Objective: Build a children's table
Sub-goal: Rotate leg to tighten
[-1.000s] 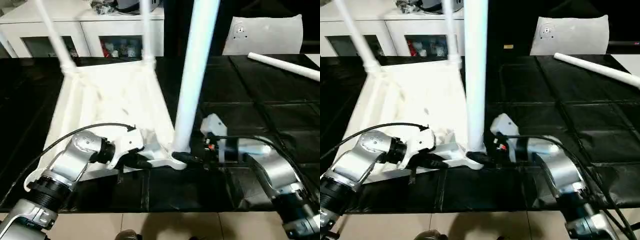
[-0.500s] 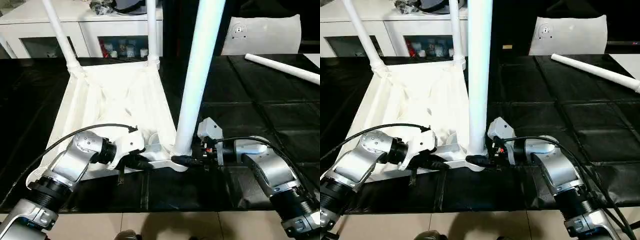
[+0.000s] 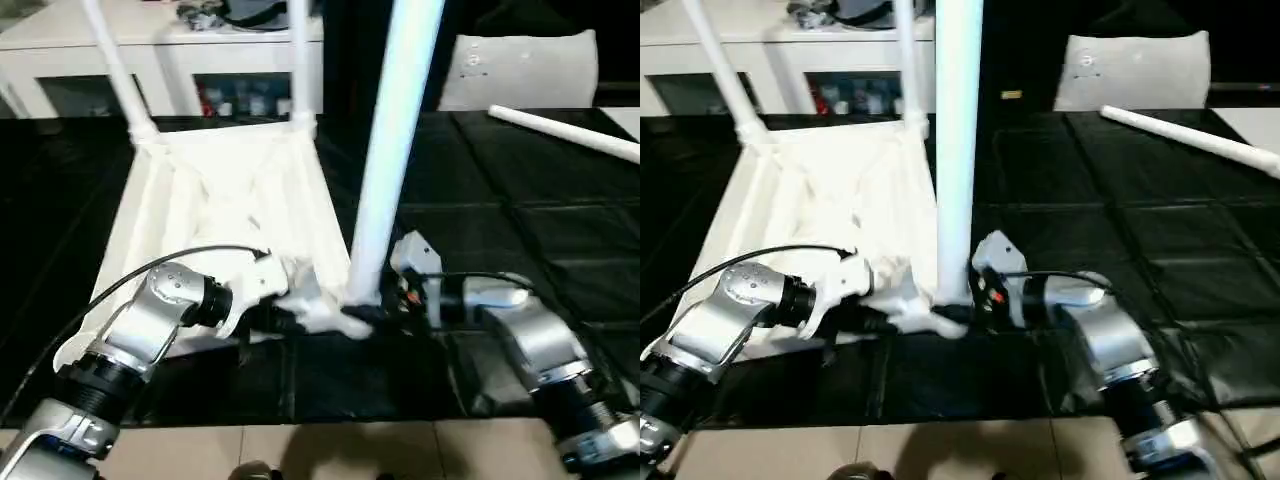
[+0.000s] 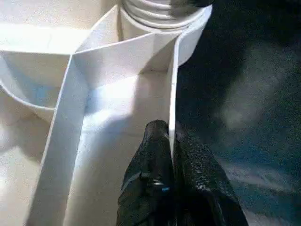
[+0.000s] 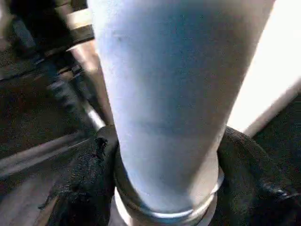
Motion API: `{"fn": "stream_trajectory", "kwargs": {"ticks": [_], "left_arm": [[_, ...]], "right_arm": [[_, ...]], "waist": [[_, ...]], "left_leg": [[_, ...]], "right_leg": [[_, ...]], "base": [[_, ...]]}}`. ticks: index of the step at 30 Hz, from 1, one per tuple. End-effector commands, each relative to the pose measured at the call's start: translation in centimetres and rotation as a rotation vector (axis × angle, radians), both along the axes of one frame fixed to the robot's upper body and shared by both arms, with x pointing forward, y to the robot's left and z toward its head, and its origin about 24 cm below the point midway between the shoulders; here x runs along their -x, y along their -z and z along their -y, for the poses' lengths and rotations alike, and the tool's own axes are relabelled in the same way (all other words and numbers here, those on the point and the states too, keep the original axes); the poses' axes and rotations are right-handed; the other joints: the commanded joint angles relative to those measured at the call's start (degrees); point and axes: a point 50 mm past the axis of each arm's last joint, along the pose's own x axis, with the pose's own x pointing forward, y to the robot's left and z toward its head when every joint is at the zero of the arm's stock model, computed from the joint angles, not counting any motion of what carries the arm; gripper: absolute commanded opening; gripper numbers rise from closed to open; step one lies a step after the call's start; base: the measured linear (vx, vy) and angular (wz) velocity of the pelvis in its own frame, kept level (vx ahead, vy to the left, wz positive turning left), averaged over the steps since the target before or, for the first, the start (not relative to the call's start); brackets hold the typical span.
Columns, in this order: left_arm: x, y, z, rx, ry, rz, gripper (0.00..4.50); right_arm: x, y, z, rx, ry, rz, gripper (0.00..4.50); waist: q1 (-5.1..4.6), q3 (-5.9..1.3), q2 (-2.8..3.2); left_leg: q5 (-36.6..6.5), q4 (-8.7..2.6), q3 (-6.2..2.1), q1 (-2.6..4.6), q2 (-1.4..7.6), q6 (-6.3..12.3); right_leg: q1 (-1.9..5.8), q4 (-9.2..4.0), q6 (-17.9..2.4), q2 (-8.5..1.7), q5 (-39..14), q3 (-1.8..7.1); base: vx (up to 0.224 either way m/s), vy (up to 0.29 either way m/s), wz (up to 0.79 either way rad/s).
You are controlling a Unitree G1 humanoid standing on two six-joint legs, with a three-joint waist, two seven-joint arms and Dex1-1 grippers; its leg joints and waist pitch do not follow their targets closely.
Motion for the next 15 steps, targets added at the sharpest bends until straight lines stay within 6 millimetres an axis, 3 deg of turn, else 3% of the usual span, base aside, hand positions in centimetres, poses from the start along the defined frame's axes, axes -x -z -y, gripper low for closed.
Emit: {"fn": "stream_trajectory", "kwargs": {"ticks": [1, 5, 8, 10, 12, 15], "left_arm": [[-0.8, -2.1, 1.1, 0.093, -0.088, 0.081, 0.0], [-1.3, -2.4, 3.1, 0.152, -0.301, 0.101, 0.0], [-1.4, -2.7, 4.5, 0.173, -0.382, 0.117, 0.0], [-1.4, -2.9, 5.6, 0.189, -0.415, 0.124, 0.0], [-1.2, -3.2, 6.9, 0.215, -0.439, 0.124, 0.0], [-1.0, -3.2, 7.8, 0.201, -0.439, 0.144, 0.0]], "right_arm": [[-0.2, 0.2, -1.7, -0.053, 0.069, -0.035, 2.69], [-0.1, 0.5, -4.9, -0.121, 0.191, -0.088, 2.68], [-0.4, 0.9, -6.1, -0.131, 0.286, -0.124, 2.67], [-0.6, 1.0, -6.7, -0.126, 0.339, -0.138, 2.67], [-0.8, 1.1, -7.3, -0.121, 0.385, -0.157, 2.67], [-0.9, 1.2, -7.7, -0.102, 0.407, -0.152, 2.67]], "waist": [[-0.36, -4.0, -0.58], [-1.89, -4.13, -0.63], [-2.75, -4.23, -0.57], [-2.67, -4.26, -0.76], [-2.64, -4.15, -0.42], [-2.55, -4.18, -0.49]], "left_leg": [[-12.7, -4.2, -1.2, 0.19, 2.34, 1.78], [-11.1, -3.87, -1.05, 0.01, 1.96, 2.02], [-9.0, -3.75, -0.95, -0.34, 1.85, 2.9], [-8.6, -3.69, -0.87, -0.31, 1.67, 3.53], [-9.1, -3.63, -0.74, 0.1, 1.72, 3.64], [-10.1, -3.82, -0.87, 0.17, 1.95, 3.74]], "right_leg": [[3.47, -4.97, -3.7, -4.32, -26.4, 3.21], [3.51, -5.1, -3.5, -4.24, -25.8, 3.24], [3.47, -5.03, -4.0, -4.02, -23.7, 3.31], [3.52, -5.06, -3.9, -3.96, -23.4, 3.25], [3.18, -5.42, -3.9, -3.85, -24.1, 3.23], [3.22, -5.22, -3.6, -3.78, -23.1, 3.28]], "base": [[0.0, 0.0, 0.0], [0.0, 0.0, 0.0], [0.0, 0.0, 0.0], [0.0, 0.0, 0.0], [0.0, 0.0, 0.0], [0.0, 0.0, 0.0]]}}
